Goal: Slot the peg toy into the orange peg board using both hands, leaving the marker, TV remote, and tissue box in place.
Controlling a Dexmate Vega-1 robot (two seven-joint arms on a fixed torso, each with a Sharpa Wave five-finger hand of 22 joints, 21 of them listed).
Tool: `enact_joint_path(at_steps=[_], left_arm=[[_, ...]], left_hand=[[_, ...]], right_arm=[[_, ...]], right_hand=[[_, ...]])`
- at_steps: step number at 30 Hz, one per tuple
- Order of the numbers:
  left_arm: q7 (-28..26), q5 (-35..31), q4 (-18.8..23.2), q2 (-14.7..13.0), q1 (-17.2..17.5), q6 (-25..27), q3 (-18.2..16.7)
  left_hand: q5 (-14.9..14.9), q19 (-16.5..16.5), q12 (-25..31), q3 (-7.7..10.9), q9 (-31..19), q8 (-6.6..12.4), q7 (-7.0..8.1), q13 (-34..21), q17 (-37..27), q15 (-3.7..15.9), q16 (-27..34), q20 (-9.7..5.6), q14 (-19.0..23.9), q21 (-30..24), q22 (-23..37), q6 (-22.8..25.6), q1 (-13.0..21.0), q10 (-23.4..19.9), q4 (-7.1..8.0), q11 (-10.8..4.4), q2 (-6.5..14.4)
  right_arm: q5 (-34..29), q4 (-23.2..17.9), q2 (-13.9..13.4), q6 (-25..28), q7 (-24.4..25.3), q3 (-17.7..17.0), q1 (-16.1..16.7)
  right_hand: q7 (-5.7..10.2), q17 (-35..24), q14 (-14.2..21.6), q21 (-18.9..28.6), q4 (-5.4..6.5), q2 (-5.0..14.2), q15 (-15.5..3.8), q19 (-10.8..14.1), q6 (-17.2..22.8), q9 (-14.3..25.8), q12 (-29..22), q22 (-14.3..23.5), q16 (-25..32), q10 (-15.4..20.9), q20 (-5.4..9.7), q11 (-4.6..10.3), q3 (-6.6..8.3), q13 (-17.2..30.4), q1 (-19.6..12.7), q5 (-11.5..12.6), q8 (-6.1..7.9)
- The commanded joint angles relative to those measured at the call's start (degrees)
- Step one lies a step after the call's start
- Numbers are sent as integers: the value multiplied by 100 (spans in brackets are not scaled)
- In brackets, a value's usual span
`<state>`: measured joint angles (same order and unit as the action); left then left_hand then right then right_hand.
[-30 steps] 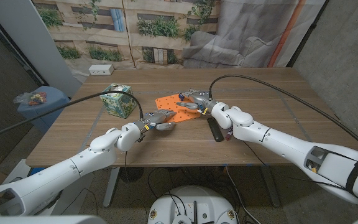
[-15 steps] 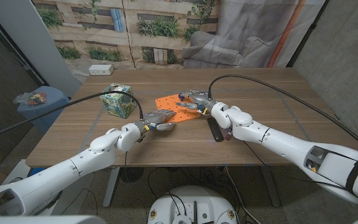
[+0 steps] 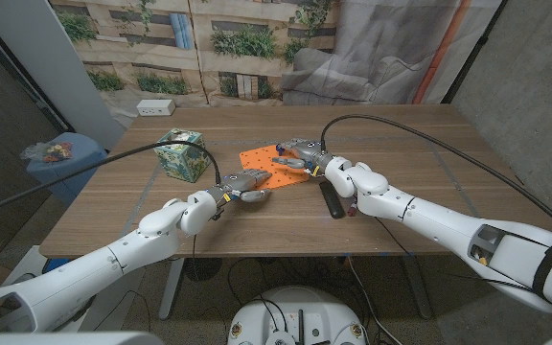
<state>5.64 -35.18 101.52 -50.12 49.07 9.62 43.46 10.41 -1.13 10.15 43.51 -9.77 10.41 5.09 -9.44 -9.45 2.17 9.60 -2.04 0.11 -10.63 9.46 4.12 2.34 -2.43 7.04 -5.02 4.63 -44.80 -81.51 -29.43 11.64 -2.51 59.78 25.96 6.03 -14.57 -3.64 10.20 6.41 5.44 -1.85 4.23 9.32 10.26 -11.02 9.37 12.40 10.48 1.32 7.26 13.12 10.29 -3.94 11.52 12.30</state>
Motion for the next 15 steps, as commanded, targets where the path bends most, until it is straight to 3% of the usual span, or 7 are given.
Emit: enact_joint_path(at_steps=[1, 15], left_arm=[[1, -17, 29, 2, 16, 21, -8], [-10, -11, 53, -8, 43, 62, -22]], left_hand=[[-19, 86, 31, 41, -36, 44, -114, -34, -24, 321, 53, -921, 274, -39, 35, 202, 25, -245, 18, 40, 522], [-20, 94, 30, 50, -36, 44, -119, -34, -24, 320, 52, -919, 275, -39, 34, 206, 19, -245, 21, 30, 518]], right_arm=[[-79, -26, 3, 41, -81, 56, -19], [-161, -69, -32, 41, -183, 89, -5]], right_hand=[[-3, 4, 0, 33, 40, 132, -9, -29, 80, 21, -34, 14, 31, 41, -11, 22, -2, 24, 41, 17, 30], [11, 19, -5, 33, 59, 133, -8, -37, 149, 21, -35, 14, 26, 87, -26, 42, 4, 26, 82, 23, 33]])
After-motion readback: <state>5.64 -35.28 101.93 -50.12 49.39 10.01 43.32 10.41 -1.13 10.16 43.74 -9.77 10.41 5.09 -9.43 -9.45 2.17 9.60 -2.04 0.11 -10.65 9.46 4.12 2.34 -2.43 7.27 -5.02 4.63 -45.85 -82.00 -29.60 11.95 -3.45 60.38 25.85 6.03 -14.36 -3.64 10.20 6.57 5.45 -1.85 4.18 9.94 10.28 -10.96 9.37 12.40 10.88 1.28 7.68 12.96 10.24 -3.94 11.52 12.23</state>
